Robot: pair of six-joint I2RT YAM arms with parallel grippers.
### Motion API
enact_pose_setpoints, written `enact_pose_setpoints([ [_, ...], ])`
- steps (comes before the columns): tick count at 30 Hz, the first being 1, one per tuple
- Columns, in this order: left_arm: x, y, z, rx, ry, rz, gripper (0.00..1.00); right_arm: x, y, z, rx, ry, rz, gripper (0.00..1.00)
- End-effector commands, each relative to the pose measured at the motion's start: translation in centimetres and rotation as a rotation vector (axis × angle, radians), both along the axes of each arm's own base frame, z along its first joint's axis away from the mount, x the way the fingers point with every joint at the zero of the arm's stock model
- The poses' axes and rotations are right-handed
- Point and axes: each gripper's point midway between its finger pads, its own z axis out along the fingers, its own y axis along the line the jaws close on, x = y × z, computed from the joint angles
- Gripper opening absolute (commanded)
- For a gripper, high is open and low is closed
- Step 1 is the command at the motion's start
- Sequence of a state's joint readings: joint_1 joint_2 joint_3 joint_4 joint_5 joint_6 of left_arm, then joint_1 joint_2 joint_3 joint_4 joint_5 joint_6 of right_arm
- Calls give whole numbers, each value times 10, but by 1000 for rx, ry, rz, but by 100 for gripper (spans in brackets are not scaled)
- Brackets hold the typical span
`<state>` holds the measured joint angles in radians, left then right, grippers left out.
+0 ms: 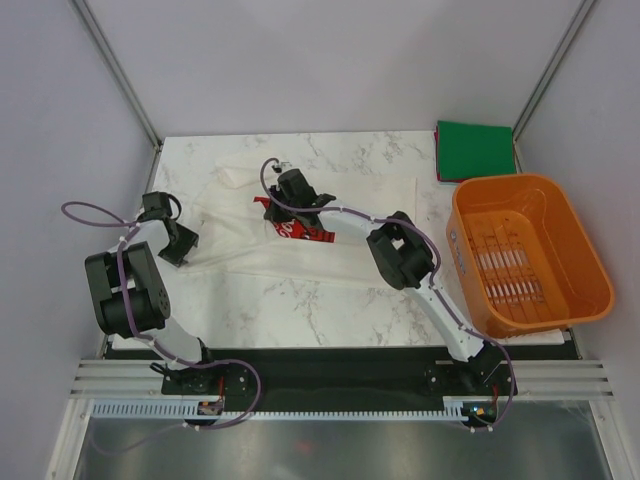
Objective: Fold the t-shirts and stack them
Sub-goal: Fold the tshirt
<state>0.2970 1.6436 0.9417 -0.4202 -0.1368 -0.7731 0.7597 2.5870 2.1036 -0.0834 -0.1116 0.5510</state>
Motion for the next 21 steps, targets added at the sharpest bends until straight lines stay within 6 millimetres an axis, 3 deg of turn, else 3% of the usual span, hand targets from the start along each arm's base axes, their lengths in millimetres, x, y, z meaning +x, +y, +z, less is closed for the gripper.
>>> enact_pose_setpoints([
  [1, -20, 25, -8, 103, 109, 26, 58, 22, -16, 42, 21, -92, -101, 0],
  [8, -21, 27, -5, 118, 111, 34, 58, 20, -41, 40, 12, -85, -225, 0],
  [13, -21, 28, -6, 115, 114, 36, 58, 16, -40, 34, 48, -47, -260, 0],
  [15, -20, 26, -5, 108, 110, 30, 58, 15, -36, 30, 63, -37, -243, 10],
  [16, -19, 26, -5, 106, 107, 27, 58, 14, -31, 35, 82, -41, -211, 22],
  [21, -19, 23, -5, 93, 103, 19, 58, 26, -23, 45, 102, -93, -161, 33],
])
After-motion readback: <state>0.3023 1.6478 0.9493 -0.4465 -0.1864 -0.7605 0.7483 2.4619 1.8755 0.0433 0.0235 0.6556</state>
